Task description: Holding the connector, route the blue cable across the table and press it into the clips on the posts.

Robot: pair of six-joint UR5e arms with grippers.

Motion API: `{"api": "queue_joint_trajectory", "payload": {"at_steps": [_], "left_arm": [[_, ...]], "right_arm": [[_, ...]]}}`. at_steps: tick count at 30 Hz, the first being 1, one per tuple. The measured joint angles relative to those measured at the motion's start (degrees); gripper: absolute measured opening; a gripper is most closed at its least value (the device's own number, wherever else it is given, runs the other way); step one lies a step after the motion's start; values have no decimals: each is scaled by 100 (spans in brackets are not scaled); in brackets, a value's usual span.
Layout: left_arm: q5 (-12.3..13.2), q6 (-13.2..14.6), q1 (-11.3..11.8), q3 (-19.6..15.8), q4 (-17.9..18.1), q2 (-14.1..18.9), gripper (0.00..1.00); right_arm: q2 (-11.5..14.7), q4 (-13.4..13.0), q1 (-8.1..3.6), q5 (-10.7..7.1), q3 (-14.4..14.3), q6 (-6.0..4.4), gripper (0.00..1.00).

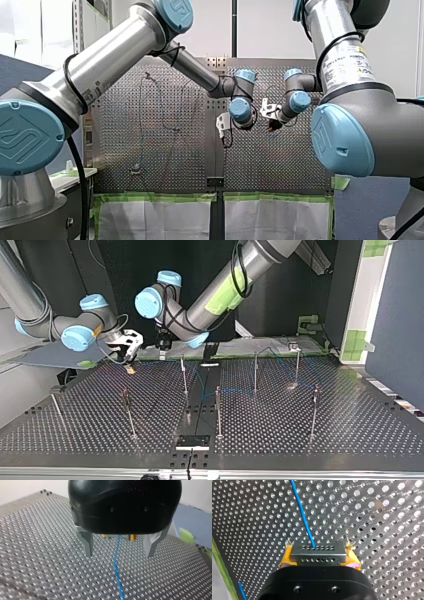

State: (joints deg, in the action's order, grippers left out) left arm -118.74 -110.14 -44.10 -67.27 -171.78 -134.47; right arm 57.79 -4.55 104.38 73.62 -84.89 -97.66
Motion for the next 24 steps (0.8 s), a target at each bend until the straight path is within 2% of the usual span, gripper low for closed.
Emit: {"api": "queue_joint_trajectory", "payload": {"at_steps": [6, 9, 18, 24], "left_arm": [[-254, -95, 14, 363, 19, -345, 100], [-328, -113, 13, 535, 42, -410, 100], [-344, -153, 24, 694, 101, -466, 100], [-350, -189, 27, 896, 12, -704, 100]], "right_arm": [[1, -9, 26, -4, 1, 1, 0], [1, -12, 30, -15, 1, 0, 0], [1, -28, 31, -96, 1, -9, 0], [1, -30, 37, -106, 1, -11, 0]]}}
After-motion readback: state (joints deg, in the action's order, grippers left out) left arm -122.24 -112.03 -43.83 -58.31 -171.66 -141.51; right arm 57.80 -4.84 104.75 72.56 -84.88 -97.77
